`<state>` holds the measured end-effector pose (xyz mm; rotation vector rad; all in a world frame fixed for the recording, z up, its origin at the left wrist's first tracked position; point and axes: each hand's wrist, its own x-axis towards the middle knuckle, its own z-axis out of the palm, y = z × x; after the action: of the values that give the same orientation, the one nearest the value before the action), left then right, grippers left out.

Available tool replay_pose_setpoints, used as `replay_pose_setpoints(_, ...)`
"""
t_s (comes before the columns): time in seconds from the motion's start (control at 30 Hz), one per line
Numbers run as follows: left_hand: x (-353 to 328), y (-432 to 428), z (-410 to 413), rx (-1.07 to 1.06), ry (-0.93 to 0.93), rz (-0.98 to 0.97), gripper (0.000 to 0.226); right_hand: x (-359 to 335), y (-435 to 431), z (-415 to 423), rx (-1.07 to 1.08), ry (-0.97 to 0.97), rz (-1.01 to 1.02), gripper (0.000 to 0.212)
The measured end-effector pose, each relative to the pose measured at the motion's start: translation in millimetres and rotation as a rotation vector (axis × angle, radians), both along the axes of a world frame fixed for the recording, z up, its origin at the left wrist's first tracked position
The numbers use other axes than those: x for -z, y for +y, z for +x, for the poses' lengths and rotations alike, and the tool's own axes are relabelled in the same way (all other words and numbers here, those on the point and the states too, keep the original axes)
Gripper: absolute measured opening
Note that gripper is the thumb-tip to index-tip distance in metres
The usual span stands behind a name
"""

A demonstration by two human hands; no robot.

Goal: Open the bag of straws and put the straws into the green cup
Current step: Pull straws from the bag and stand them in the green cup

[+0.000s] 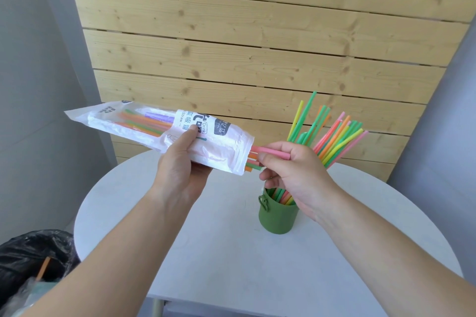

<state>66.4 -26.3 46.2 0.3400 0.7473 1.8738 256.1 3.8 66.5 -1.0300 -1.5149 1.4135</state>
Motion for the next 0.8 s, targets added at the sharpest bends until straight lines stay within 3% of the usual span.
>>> replay_pose_setpoints(0.1, 0, 0, 3, 0.004, 0.016, 0.008, 0.035, 0, -3, -3, -0.034, 0.050, -0.043, 0.008)
replay_pose_setpoints(0.23, 2, 0, 5, 0.018, 0.035, 0.008, 0.024, 1, -4, -4, -0.027, 0.057, -0.041, 0.012)
replay_pose_setpoints(0.7, 1, 1, 0, 0.011, 0.000, 0.013, 0.034, -4, 4, 6, 0.012, 0.004, -0.092, 0.011)
replay_pose_setpoints(0.8, 2, 1, -4, 0.010, -0.015, 0.018, 0.027, -7, 4, 10, 0.009, 0.013, -0.105, 0.014)
